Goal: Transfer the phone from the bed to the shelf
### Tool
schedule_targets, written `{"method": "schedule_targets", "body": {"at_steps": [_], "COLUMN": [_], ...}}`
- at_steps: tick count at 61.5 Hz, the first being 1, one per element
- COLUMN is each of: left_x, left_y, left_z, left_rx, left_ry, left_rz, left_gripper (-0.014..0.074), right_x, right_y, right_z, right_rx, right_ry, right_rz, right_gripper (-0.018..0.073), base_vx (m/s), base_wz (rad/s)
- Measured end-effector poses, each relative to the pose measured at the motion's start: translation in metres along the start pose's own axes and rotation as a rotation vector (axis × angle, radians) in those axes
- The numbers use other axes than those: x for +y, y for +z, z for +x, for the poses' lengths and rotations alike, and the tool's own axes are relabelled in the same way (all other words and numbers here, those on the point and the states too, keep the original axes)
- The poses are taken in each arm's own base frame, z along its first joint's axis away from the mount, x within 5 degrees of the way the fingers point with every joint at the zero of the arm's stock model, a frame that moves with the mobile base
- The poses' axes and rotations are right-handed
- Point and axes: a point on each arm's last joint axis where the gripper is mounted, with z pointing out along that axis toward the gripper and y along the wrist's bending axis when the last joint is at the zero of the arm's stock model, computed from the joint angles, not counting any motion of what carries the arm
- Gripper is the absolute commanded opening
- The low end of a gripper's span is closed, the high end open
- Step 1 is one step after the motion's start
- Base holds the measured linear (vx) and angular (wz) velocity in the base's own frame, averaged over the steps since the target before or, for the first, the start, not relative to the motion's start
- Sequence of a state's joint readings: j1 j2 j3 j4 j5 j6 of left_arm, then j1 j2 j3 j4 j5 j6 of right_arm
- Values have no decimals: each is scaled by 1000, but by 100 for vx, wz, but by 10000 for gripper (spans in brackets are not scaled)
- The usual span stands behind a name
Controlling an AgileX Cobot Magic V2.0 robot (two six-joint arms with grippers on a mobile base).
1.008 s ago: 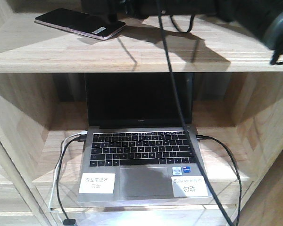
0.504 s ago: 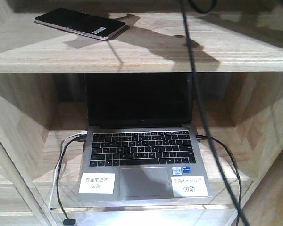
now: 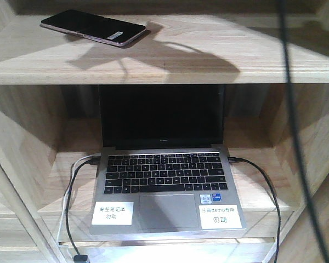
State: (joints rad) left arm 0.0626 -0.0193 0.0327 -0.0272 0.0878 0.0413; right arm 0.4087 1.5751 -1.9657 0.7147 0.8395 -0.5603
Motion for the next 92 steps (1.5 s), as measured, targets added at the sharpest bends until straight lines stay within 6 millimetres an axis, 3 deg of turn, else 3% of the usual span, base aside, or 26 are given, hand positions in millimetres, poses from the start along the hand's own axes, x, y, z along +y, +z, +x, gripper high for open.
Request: {"method": "schedule_targets", "body": {"at_steps": [6, 19, 41, 62, 75, 92], "left_x": [0, 0, 0, 0, 0, 0], "left_y": [0, 0, 0, 0, 0, 0], "left_z": [0, 0, 0, 0, 0, 0], "left_rx": [0, 0, 0, 0, 0, 0], "left_ry": [0, 0, 0, 0, 0, 0], "left_rz": [0, 0, 0, 0, 0, 0], "left_gripper": [1, 1, 1, 1, 1, 1], "right_x": [0, 7, 50, 90, 101, 100], "right_y": [-10, -35, -126, -195, -213, -209], "right_z": [7, 56, 129, 188, 222, 258], "right_rx": [-16, -8, -135, -255, -294, -249], "right_ry": [20, 85, 102, 61, 45, 63], "right_rz": [62, 149, 257, 258, 256, 259], "right_gripper": [-6, -6, -6, -6, -6, -6], "base_vx": [0, 0, 0, 0, 0, 0], "base_wz": [0, 0, 0, 0, 0, 0]}}
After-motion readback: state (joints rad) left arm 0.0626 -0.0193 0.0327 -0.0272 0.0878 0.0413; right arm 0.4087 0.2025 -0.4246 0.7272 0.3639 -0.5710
